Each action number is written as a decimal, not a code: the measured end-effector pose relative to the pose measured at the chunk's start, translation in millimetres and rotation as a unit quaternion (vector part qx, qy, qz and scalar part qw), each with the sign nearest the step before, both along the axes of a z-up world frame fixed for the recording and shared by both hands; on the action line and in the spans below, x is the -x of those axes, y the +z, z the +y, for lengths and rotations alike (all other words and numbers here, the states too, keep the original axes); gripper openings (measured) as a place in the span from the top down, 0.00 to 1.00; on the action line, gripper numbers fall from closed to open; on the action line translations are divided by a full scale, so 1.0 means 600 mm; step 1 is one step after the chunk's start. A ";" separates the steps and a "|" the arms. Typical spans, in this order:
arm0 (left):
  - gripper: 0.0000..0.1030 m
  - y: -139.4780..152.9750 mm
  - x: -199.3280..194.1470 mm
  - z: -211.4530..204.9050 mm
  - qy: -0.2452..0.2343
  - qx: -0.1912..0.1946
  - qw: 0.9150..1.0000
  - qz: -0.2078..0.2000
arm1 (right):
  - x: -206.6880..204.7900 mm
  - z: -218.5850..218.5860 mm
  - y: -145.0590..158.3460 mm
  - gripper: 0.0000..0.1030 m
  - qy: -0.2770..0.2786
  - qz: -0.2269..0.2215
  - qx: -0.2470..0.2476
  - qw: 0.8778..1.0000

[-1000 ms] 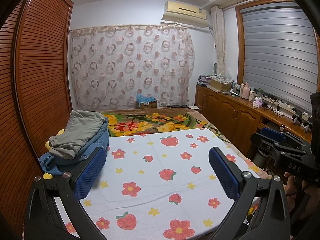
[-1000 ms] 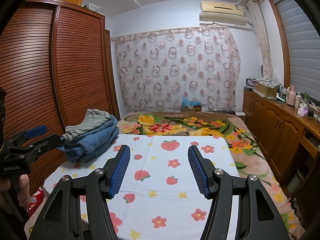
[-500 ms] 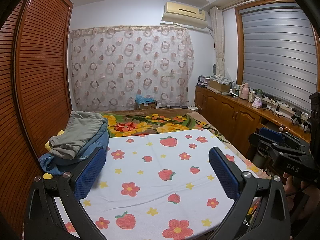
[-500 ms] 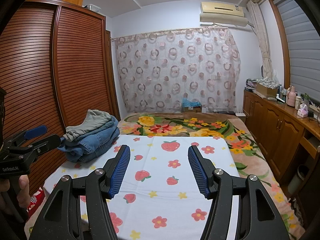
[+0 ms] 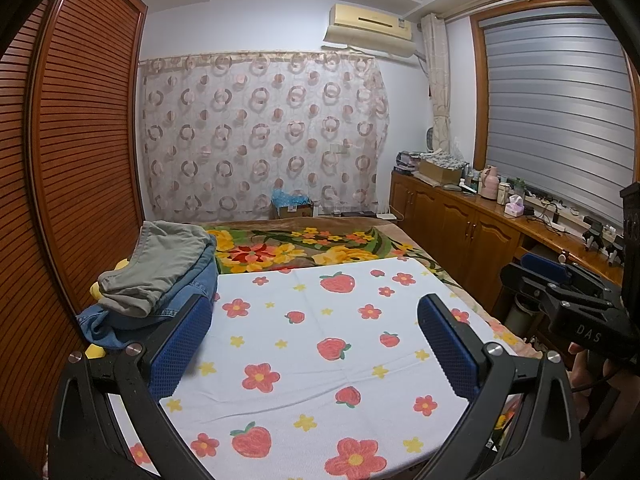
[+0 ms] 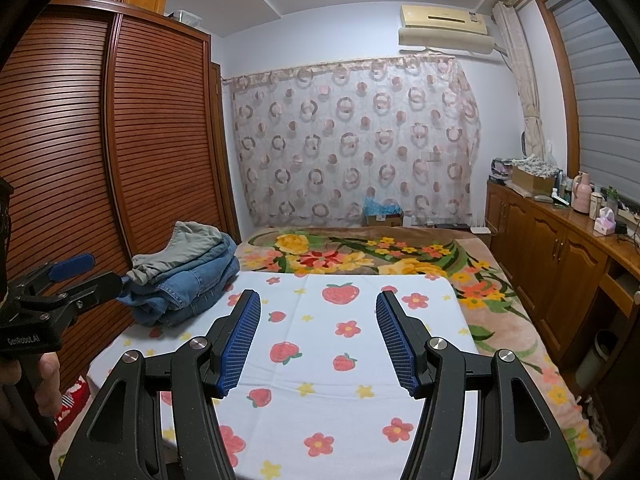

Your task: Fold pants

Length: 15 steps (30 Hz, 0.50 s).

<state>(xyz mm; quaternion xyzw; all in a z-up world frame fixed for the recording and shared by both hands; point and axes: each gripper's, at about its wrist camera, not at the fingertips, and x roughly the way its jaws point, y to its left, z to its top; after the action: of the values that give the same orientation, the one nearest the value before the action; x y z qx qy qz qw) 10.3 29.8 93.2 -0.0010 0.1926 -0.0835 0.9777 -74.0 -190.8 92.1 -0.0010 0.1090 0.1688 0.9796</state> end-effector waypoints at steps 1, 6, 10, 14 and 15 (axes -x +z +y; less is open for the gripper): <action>0.00 0.000 0.000 0.001 0.000 0.000 1.000 0.000 | 0.000 0.000 0.000 0.39 0.000 0.000 0.000 1.000; 0.00 0.000 0.000 0.000 0.000 0.000 1.000 0.000 | 0.000 0.000 -0.001 0.39 0.000 0.000 0.000 1.000; 0.00 0.000 0.000 0.001 0.000 0.000 1.000 0.000 | -0.001 0.001 -0.001 0.39 0.000 0.001 0.000 1.000; 0.00 -0.001 0.000 0.000 0.000 0.001 1.000 0.000 | 0.000 0.002 -0.001 0.39 0.000 0.001 0.000 1.000; 0.00 -0.001 0.000 0.000 0.000 0.001 1.000 0.000 | -0.001 0.002 0.000 0.39 -0.001 0.001 0.000 1.000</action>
<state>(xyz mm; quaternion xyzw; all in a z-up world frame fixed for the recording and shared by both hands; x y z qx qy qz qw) 10.1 29.9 92.8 -0.0016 0.1923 -0.0835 0.9778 -73.5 -189.9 91.9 -0.0004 0.1097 0.1683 0.9796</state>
